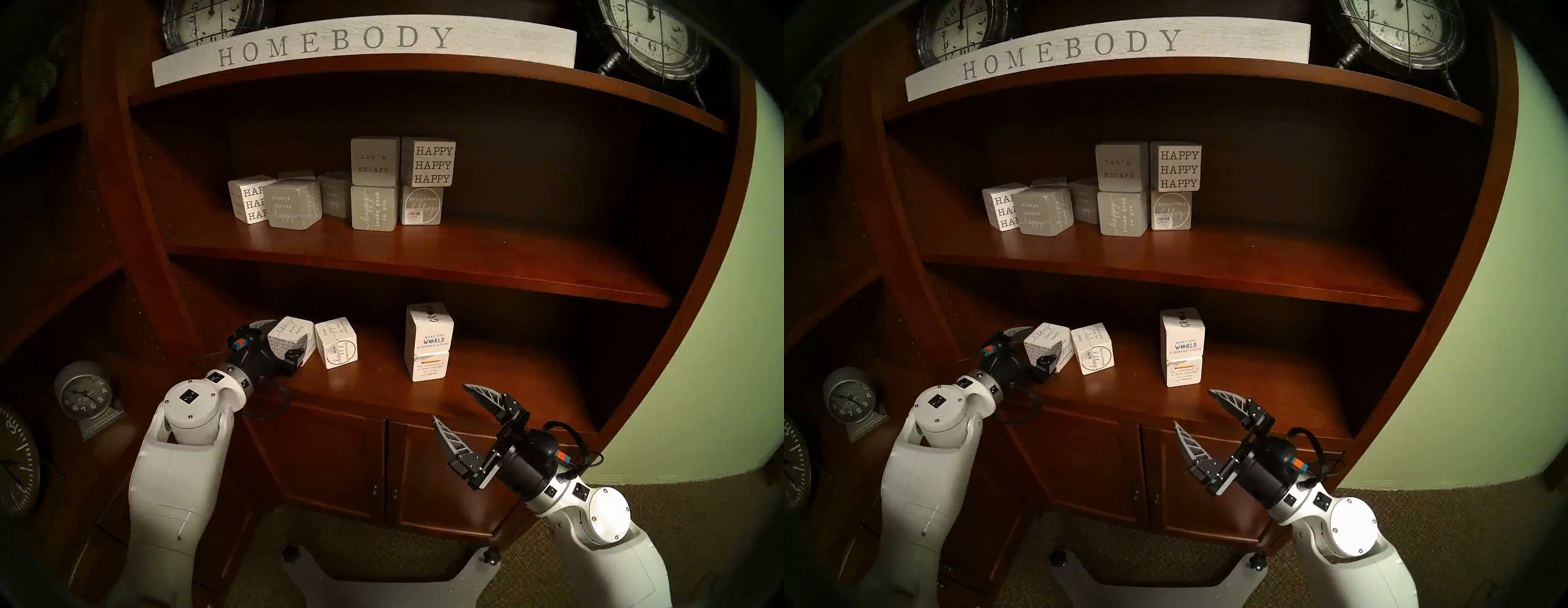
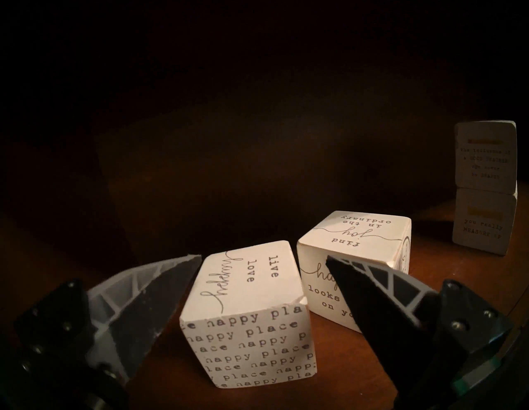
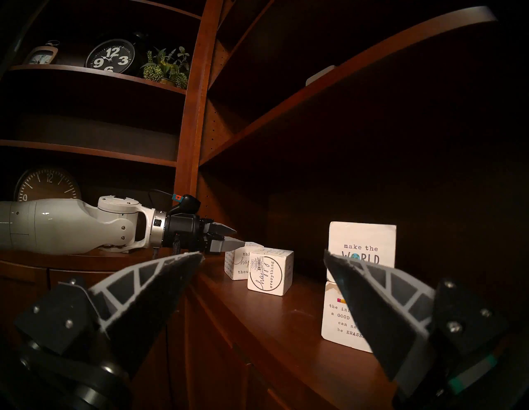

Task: Stack four cubes vertically into two groups

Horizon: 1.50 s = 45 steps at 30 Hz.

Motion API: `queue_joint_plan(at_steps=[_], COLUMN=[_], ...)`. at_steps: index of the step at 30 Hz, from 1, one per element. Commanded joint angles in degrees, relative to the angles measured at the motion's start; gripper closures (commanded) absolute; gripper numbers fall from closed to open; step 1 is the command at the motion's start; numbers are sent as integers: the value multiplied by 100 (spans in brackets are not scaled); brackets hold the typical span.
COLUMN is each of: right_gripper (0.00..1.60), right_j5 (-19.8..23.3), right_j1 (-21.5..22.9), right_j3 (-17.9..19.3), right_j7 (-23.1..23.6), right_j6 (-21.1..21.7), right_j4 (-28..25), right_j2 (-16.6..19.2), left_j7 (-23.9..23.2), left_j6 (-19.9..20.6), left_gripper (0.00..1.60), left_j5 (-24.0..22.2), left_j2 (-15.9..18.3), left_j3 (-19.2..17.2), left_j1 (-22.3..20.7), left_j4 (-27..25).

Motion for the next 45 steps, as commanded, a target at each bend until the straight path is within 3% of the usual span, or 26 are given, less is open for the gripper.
queue_joint_plan(at_steps=[1, 20, 45], right_gripper=[0, 0, 0], right_j5=[8, 4, -1], right_j1=[24, 23, 23], right_j3=[3, 9, 17], right_j7=[-15, -7, 4], right_j6=[19, 22, 28], right_j4=[-101, -101, -102], right_j2=[-11, -20, -32], left_j7=[-20, -214, -271], left_j6=[23, 82, 19], left_gripper=[0, 0, 0], left_j5=[-60, -386, -333], left_j2=[-15, -58, -77], left_j3=[-2, -82, -121], left_j1=[-175, -381, -611], left_j4=[21, 452, 929])
